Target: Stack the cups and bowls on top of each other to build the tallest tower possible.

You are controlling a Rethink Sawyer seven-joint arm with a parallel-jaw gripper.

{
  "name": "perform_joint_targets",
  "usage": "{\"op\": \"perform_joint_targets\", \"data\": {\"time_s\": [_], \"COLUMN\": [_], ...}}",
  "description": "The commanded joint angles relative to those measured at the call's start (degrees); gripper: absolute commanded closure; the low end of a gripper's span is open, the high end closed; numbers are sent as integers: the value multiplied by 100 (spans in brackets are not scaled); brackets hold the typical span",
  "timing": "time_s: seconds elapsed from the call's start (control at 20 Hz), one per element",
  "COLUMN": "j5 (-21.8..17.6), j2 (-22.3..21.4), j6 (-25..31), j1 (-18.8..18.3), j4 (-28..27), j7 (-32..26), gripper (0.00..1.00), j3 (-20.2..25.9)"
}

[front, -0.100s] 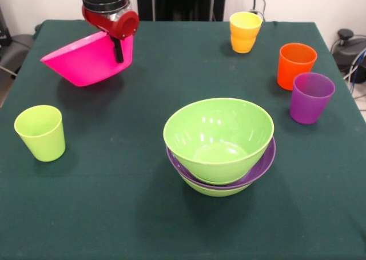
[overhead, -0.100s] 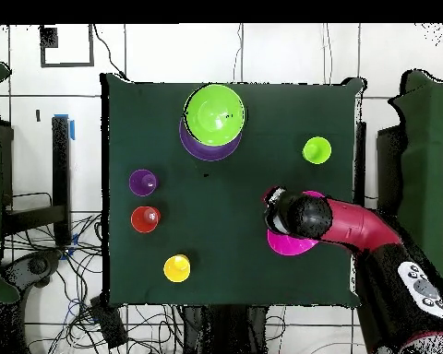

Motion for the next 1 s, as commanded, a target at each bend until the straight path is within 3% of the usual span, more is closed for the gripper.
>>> {"op": "perform_joint_targets", "data": {"time_s": [0.05,1.0], "j5": [-29,-54], "j2": [309,331], "j6": [365,257], "j1": [244,258], "j4": [-449,-417], "j7": [-117,-72], "gripper": [100,100], "j3": [111,74]}}
